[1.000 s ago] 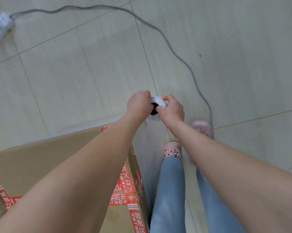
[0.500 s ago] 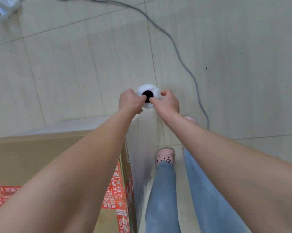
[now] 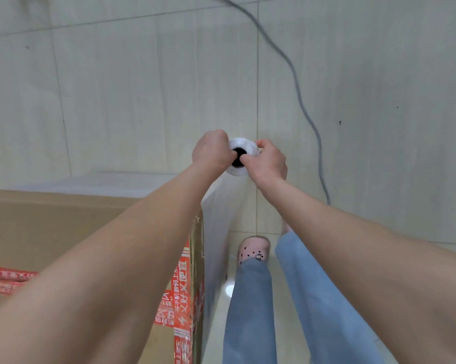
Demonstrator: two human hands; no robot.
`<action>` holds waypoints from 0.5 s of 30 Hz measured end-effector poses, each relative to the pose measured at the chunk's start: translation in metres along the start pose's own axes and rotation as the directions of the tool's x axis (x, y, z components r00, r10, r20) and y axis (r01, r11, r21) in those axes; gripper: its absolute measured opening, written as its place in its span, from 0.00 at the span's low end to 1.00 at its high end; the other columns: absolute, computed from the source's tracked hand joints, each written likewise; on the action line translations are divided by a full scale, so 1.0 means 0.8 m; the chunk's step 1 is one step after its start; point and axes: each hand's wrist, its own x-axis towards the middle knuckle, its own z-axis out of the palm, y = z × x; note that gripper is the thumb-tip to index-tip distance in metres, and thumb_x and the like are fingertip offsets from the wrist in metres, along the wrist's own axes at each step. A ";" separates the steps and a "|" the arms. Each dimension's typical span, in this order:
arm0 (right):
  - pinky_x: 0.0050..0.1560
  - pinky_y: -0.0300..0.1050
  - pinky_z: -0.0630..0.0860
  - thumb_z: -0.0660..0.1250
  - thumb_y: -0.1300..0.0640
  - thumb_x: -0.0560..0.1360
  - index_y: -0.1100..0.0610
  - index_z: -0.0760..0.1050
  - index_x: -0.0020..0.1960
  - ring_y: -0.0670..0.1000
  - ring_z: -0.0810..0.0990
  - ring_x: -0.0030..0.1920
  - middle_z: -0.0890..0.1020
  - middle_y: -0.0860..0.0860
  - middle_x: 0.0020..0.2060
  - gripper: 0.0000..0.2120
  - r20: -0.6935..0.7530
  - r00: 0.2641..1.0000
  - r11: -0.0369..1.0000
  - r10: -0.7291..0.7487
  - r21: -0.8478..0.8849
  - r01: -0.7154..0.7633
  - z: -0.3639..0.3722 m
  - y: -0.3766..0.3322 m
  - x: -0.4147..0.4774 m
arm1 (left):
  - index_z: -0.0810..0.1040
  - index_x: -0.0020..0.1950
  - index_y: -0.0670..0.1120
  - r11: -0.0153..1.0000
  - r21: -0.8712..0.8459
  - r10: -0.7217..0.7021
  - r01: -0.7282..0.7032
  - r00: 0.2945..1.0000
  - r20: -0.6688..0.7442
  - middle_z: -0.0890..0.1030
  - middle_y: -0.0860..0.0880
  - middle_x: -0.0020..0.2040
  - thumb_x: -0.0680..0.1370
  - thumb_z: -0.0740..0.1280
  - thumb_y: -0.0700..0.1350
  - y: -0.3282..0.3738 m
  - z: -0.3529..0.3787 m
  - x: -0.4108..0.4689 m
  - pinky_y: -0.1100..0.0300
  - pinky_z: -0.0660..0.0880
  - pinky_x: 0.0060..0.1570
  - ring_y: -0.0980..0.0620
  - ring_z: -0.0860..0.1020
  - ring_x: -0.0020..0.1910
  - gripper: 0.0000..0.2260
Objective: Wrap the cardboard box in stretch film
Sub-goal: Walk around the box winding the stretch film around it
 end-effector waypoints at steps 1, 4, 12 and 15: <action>0.44 0.42 0.71 0.66 0.56 0.70 0.51 0.74 0.55 0.53 0.78 0.47 0.80 0.49 0.49 0.14 0.007 1.000 1.000 -0.010 -0.010 0.010 0.001 -0.005 0.002 | 0.74 0.38 0.42 1.000 0.005 -0.005 0.005 1.000 -0.014 0.77 0.44 0.34 0.71 0.63 0.40 -0.002 -0.003 0.002 0.54 0.76 0.37 0.42 0.81 0.40 0.02; 0.45 0.43 0.72 0.65 0.58 0.69 0.51 0.75 0.54 0.53 0.79 0.48 0.81 0.49 0.48 0.13 0.012 0.999 0.998 -0.047 -0.031 0.047 0.007 -0.019 0.006 | 0.68 0.32 0.44 0.998 0.059 -0.034 0.039 0.997 -0.073 0.72 0.47 0.32 0.71 0.64 0.42 -0.010 -0.013 0.006 0.59 0.65 0.29 0.42 0.75 0.37 0.09; 0.53 0.45 0.74 0.64 0.58 0.71 0.48 0.75 0.59 0.51 0.79 0.53 0.79 0.48 0.54 0.17 0.042 0.985 0.985 -0.167 -0.047 0.169 0.035 -0.067 0.013 | 0.71 0.33 0.44 0.952 -0.146 -0.288 0.268 0.948 -0.138 0.73 0.49 0.31 0.71 0.64 0.47 -0.050 -0.034 0.015 0.61 0.61 0.27 0.45 0.73 0.34 0.09; 0.54 0.47 0.75 0.65 0.57 0.72 0.49 0.72 0.60 0.52 0.78 0.51 0.79 0.48 0.52 0.16 0.071 0.983 0.984 -0.168 -0.052 0.172 0.045 -0.081 0.014 | 0.79 0.44 0.42 0.890 -0.298 -0.381 0.345 0.922 -0.070 0.82 0.46 0.40 0.71 0.64 0.50 -0.062 -0.040 0.016 0.56 0.78 0.38 0.45 0.82 0.40 0.12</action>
